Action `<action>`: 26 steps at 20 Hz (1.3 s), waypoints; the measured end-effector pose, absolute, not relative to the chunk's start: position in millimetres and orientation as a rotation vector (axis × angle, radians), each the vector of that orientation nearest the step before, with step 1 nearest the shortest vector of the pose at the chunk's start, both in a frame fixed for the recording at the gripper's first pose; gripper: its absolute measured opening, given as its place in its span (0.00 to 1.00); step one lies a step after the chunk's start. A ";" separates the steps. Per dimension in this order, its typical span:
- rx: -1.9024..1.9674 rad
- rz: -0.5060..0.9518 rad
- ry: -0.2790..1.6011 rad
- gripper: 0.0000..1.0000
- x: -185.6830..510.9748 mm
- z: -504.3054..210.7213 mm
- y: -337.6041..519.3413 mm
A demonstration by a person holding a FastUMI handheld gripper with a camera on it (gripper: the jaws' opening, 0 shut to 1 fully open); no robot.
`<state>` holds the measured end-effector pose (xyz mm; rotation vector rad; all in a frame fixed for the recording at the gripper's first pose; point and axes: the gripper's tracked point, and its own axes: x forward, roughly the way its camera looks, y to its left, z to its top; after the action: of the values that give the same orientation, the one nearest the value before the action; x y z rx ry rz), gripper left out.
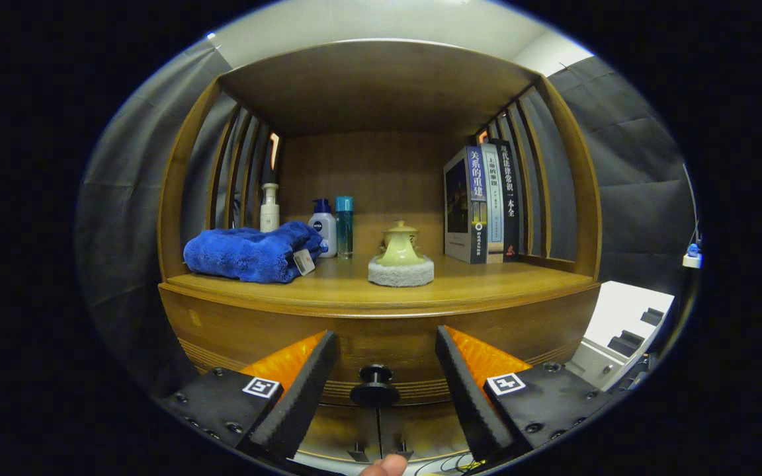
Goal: Pull open the drawer, take out the items inside it, and place them on the countertop above the cabinet.
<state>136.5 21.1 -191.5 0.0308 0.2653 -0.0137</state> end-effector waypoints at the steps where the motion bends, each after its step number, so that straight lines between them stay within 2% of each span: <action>1: 0.021 -0.019 0.257 0.98 131.0 -184.2 18.4; 16: -0.058 -0.094 0.208 0.98 51.8 -90.8 -9.6; 26: -0.072 -0.088 0.168 0.98 39.1 -65.4 -13.6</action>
<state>39.1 -13.6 -65.4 -0.0719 0.1677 -0.0879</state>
